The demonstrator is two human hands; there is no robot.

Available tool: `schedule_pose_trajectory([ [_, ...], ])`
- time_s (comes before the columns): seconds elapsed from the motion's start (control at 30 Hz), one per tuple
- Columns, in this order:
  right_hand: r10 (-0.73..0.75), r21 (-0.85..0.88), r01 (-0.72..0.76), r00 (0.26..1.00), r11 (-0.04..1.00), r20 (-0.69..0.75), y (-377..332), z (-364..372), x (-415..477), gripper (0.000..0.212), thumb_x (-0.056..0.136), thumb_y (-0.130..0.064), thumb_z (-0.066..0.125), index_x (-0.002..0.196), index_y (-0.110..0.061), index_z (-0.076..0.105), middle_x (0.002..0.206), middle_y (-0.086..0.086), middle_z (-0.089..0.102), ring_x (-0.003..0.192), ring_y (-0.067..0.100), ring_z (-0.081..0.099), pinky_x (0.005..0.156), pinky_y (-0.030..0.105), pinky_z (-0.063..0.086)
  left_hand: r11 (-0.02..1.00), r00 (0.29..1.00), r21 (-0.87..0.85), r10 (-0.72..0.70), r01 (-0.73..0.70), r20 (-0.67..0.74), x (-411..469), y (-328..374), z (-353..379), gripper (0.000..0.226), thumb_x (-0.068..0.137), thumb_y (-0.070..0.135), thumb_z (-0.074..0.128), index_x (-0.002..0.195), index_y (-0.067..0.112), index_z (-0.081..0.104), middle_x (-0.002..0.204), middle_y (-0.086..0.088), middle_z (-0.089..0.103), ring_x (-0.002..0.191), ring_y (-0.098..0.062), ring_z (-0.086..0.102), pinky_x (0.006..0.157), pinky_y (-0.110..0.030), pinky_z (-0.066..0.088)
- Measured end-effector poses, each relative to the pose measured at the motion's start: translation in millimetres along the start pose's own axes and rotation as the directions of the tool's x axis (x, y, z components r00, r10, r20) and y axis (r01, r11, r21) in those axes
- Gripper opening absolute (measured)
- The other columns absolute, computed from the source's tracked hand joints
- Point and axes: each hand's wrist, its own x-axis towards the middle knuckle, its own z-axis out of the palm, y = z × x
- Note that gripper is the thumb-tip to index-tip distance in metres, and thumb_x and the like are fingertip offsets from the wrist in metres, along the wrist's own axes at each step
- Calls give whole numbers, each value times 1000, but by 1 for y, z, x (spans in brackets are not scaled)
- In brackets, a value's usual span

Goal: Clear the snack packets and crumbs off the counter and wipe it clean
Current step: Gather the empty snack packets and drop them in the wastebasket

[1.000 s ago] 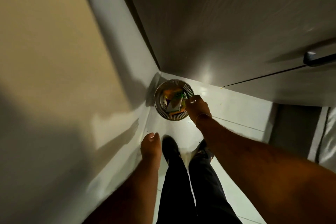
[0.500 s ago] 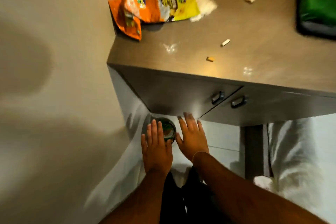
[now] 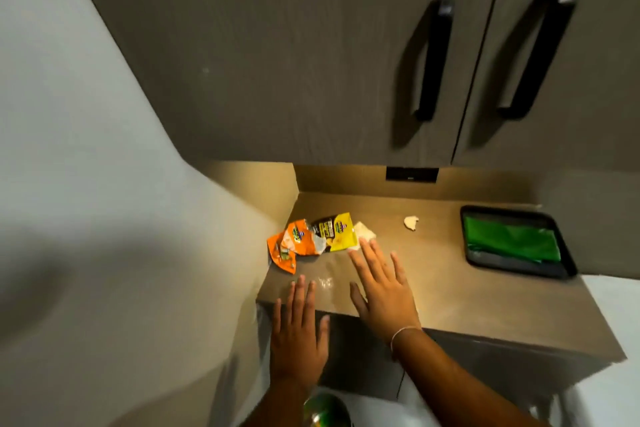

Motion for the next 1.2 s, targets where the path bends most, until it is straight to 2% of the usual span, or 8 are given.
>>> schedule_pose_trajectory([
  [0.2, 67, -52, -65, 997, 997, 28, 32, -22, 40, 67, 108, -55, 33, 169, -28, 23, 178, 2, 12, 166, 25, 7, 132, 51, 5, 996, 996, 73, -51, 57, -78, 56, 0, -24, 86, 97, 67, 35, 164, 14, 41, 172, -13, 37, 158, -35, 37, 127, -54, 30],
  [0.43, 60, 11, -63, 988, 998, 144, 45, 11, 43, 72, 106, -60, 34, 169, -29, 18, 179, 2, 8, 166, 26, 2, 131, 53, -3, 980, 988, 133, -153, 151, 5, 112, -20, -19, 89, 101, 71, 27, 172, 19, 8, 180, -7, 7, 167, -29, 7, 134, -54, 8],
  [0.57, 46, -6, -45, 980, 999, 194, 57, 33, 56, 72, 106, -61, 32, 169, -32, 12, 179, 0, 2, 166, 23, -4, 130, 51, -10, 972, 982, 198, -151, 127, 111, 165, -35, -15, 89, 104, 68, 32, 172, 19, 0, 181, -6, 2, 167, -28, 4, 135, -51, 6],
  [0.67, 47, -25, -43, 977, 999, 210, 65, 41, 70, 70, 106, -59, 38, 167, -31, 17, 179, 2, 10, 166, 25, 3, 129, 51, -9, 969, 970, 229, -142, 96, 195, 202, -48, -16, 97, 103, 58, 53, 171, 17, -1, 181, -7, 2, 167, -31, 5, 135, -51, 8],
  [0.77, 43, -52, -32, 976, 998, 212, 71, 46, 86, 67, 106, -58, 38, 166, -29, 24, 178, 4, 18, 166, 28, 10, 129, 52, -7, 972, 954, 218, -141, 83, 264, 231, -58, -18, 104, 95, 48, 73, 171, 14, 10, 177, -10, 22, 164, -30, 20, 135, -44, 13],
  [0.9, 55, -61, -42, 970, 997, 236, 63, 55, 112, 67, 106, -57, 42, 164, -27, 30, 176, 6, 25, 165, 31, 15, 128, 53, -5, 973, 964, 226, -98, 40, 249, 245, -63, -14, 70, 91, 41, 78, 152, 21, 49, 149, -5, 63, 142, -24, 56, 132, -41, 16],
  [1.03, 57, -61, -39, 941, 997, 333, 45, 69, 149, 70, 105, -57, 47, 165, -26, 29, 176, 6, 22, 165, 30, 12, 130, 56, -5, 979, 978, 197, -94, 57, 185, 240, -68, -5, 47, 95, 42, 73, 138, 24, 65, 137, -1, 70, 132, -21, 63, 132, -39, 15],
  [1.2, 80, -36, -72, 928, 997, 365, 18, 81, 195, 63, 103, -40, 54, 161, -23, 37, 172, 5, 31, 163, 26, 20, 131, 59, 2, 995, 996, 69, -75, 72, 41, 221, -76, -5, 25, 99, 32, 65, 123, 27, 72, 123, 3, 77, 115, -19, 70, 130, -37, 23],
])
